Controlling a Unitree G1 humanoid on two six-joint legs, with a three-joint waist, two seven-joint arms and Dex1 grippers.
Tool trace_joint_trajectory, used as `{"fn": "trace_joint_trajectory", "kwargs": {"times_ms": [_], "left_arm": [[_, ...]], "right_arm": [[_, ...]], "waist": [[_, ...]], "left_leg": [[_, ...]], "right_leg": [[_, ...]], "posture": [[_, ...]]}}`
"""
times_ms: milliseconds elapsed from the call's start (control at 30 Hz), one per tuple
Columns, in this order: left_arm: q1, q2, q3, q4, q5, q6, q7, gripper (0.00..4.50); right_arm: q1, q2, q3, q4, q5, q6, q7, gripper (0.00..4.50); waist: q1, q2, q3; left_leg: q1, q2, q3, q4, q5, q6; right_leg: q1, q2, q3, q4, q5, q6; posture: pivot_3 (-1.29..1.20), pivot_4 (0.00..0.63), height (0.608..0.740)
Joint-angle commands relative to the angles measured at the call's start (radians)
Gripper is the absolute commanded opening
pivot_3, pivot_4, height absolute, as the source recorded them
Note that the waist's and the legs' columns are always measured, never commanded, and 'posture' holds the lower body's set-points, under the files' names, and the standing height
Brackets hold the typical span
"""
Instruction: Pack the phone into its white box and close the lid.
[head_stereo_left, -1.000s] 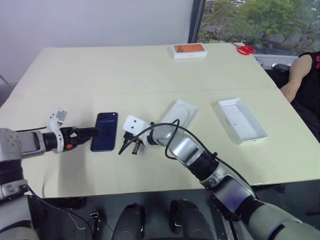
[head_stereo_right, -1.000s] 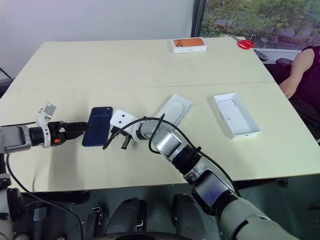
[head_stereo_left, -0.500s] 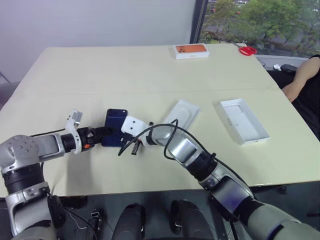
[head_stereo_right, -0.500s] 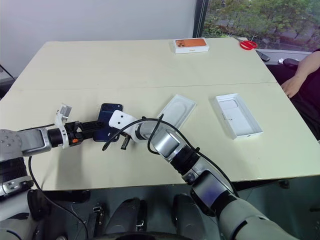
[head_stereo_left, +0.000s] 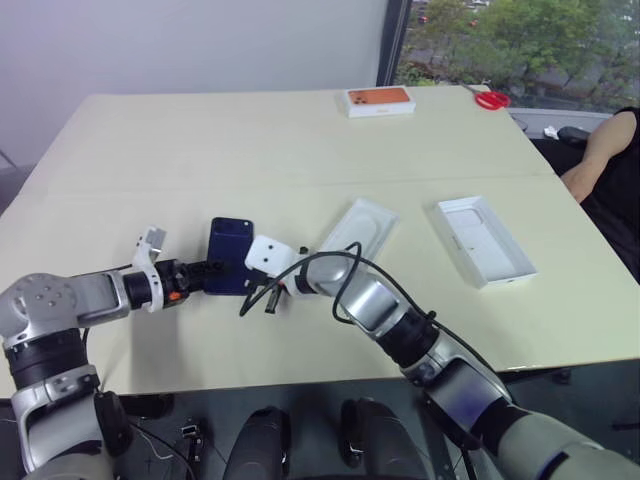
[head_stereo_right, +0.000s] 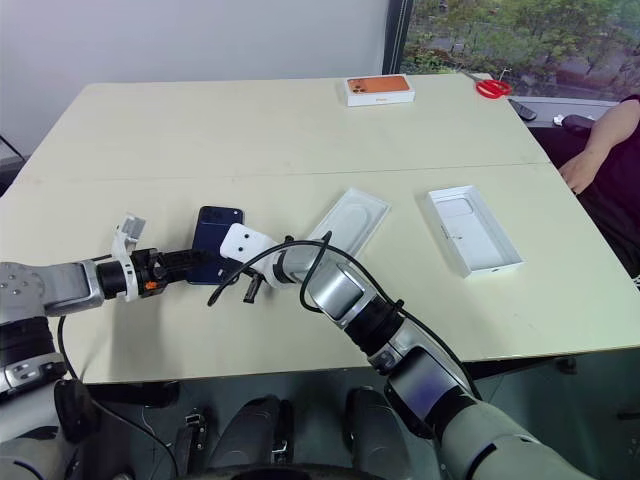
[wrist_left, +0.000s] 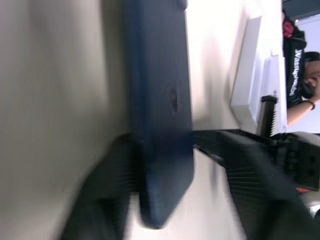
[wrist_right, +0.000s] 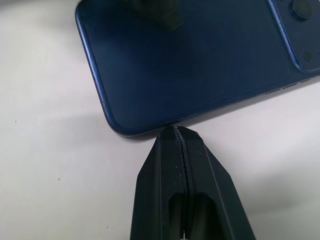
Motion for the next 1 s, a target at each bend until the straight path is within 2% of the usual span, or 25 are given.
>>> {"fn": "trace_joint_trajectory", "kwargs": {"times_ms": [33, 300, 433, 633, 867, 1000], "left_arm": [[-0.011, 0.003, 0.025, 0.002, -0.028, 0.008, -0.007, 1.23], [-0.025, -0.017, 0.080, 0.035, -0.057, 0.008, 0.005, 1.23], [-0.021, -0.025, 0.080, 0.047, -0.086, 0.008, 0.018, 0.03], [-0.028, -0.030, 0.096, 0.060, -0.101, 0.008, 0.040, 0.03], [-0.104, -0.032, 0.152, 0.062, -0.158, 0.008, 0.061, 0.03], [-0.228, -0.070, 0.059, 0.043, -0.170, 0.008, 0.063, 0.03]], "right_arm": [[0.011, -0.003, -0.009, -0.054, -0.009, 0.012, -0.001, 0.00], [0.026, -0.028, -0.018, -0.134, -0.018, 0.053, -0.003, 0.00], [0.039, -0.049, -0.024, -0.196, -0.018, 0.089, -0.004, 0.00], [0.039, -0.079, -0.035, -0.298, -0.009, 0.154, -0.002, 0.00], [0.037, -0.191, -0.088, -0.522, 0.018, 0.273, 0.031, 0.00], [0.089, -0.305, -0.219, -0.725, 0.107, 0.376, 0.086, 0.00]], "waist": [[0.000, 0.000, 0.000], [0.001, 0.000, 0.000], [0.001, 0.000, 0.000], [0.000, 0.000, 0.000], [0.006, -0.001, 0.001], [0.015, -0.002, 0.001]], "left_leg": [[0.000, 0.000, 0.000, 0.000, 0.000, 0.000], [0.000, 0.000, 0.000, -0.001, 0.000, 0.000], [-0.001, 0.000, 0.000, -0.001, 0.000, 0.000], [-0.001, 0.000, 0.000, -0.001, 0.000, 0.000], [-0.002, 0.000, -0.001, -0.001, 0.000, -0.001], [-0.005, 0.000, -0.002, -0.001, 0.001, -0.001]], "right_leg": [[0.000, 0.000, 0.000, 0.000, 0.000, 0.000], [-0.001, 0.000, 0.000, 0.000, 0.000, 0.000], [-0.001, 0.000, 0.000, 0.000, 0.000, 0.000], [-0.001, 0.000, 0.000, -0.001, 0.000, 0.000], [-0.002, 0.000, -0.001, -0.001, 0.000, 0.000], [-0.002, 0.000, -0.002, -0.002, 0.000, 0.000]], "posture": [[0.00, 0.150, 0.740], [0.00, 0.150, 0.740], [0.00, 0.150, 0.740], [0.00, 0.150, 0.740], [0.00, 0.150, 0.740], [0.00, 0.150, 0.740]]}}
